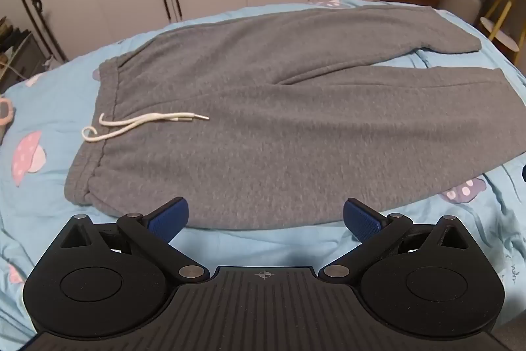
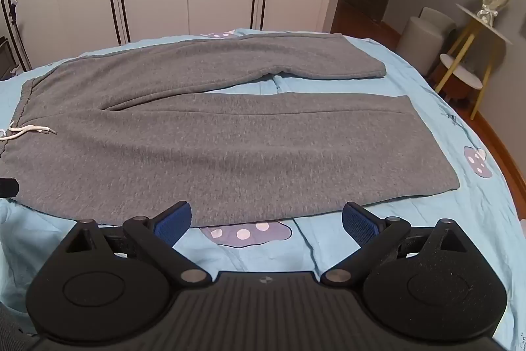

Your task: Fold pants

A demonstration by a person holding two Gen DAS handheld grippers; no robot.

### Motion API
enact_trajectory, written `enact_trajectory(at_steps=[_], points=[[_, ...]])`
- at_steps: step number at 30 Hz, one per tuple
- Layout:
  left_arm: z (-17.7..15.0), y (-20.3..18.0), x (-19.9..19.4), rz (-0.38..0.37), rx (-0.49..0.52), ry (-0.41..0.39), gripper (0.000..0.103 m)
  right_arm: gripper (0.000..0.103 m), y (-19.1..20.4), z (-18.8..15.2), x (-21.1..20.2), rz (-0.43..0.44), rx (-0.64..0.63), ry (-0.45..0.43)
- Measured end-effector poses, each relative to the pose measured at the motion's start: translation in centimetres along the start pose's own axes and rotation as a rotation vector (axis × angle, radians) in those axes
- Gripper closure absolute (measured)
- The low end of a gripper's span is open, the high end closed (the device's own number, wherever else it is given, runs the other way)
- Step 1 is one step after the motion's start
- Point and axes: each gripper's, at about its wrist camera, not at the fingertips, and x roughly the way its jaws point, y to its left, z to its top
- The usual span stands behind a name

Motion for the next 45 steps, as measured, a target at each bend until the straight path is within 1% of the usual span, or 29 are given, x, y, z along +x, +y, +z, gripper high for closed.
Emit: enact_trajectory(at_steps=[12,13,45], points=[[-0.29,0.10,-0.26,0.000,-0.002,-0.001,0.000,0.005,-0.06,-0.07,-0.01,0.001,0.003,0.002],[-0.33,0.27,0.37,0.002,-0.002,0.000,0.000,0.005,-0.05,-0.12,-0.02,0.001,0.003,0.002],[-0.18,0.13,0.65,-0.002,0.008,0.012,0.000,0.005,-0.72,0.14,0.64,-0.012,0.027,0.017]])
